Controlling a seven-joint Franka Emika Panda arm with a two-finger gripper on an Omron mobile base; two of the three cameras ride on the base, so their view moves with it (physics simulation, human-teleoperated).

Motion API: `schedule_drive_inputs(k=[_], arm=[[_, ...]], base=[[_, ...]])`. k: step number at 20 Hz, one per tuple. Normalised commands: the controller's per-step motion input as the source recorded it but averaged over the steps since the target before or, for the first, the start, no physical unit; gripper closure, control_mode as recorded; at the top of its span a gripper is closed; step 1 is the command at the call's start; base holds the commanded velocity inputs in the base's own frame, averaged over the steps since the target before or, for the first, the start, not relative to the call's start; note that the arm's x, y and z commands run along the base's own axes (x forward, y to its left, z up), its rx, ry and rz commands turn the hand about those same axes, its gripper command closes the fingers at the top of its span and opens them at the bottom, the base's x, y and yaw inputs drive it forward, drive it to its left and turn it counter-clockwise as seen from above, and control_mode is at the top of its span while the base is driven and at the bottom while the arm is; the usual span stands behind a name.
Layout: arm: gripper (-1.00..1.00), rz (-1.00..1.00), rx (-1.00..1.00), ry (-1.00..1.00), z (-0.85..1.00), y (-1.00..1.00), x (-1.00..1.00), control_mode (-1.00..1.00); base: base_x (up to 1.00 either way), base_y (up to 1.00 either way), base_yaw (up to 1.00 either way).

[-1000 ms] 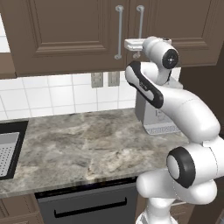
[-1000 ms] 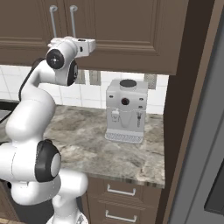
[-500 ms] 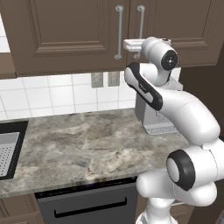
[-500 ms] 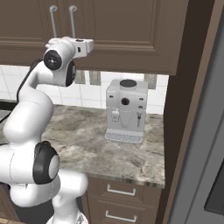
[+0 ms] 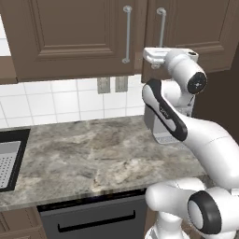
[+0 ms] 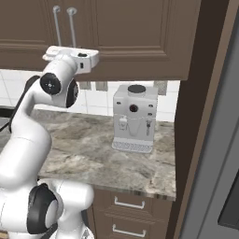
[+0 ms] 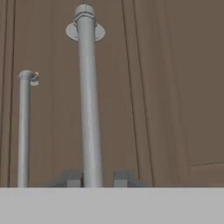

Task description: Open the cabinet directly in front. Then move the liquor and the cup to the dining counter with the candle on it.

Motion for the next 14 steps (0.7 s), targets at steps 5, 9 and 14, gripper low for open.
schedule_drive_inputs(k=[5,9,14], arm=[[1.00,-0.06,0.11,0.00,0.41,-0.76,-1.00,-1.00],[1.00,-0.11,0.13,0.00,0.37,-0.90,-1.00,-1.00],[1.00,-0.12,0.14,0.00,0.34,-0.92,-1.00,-1.00]], base=[[0.00,0.00,0.00],[0.00,0.00,0.00],[0.00,0.00,0.00]])
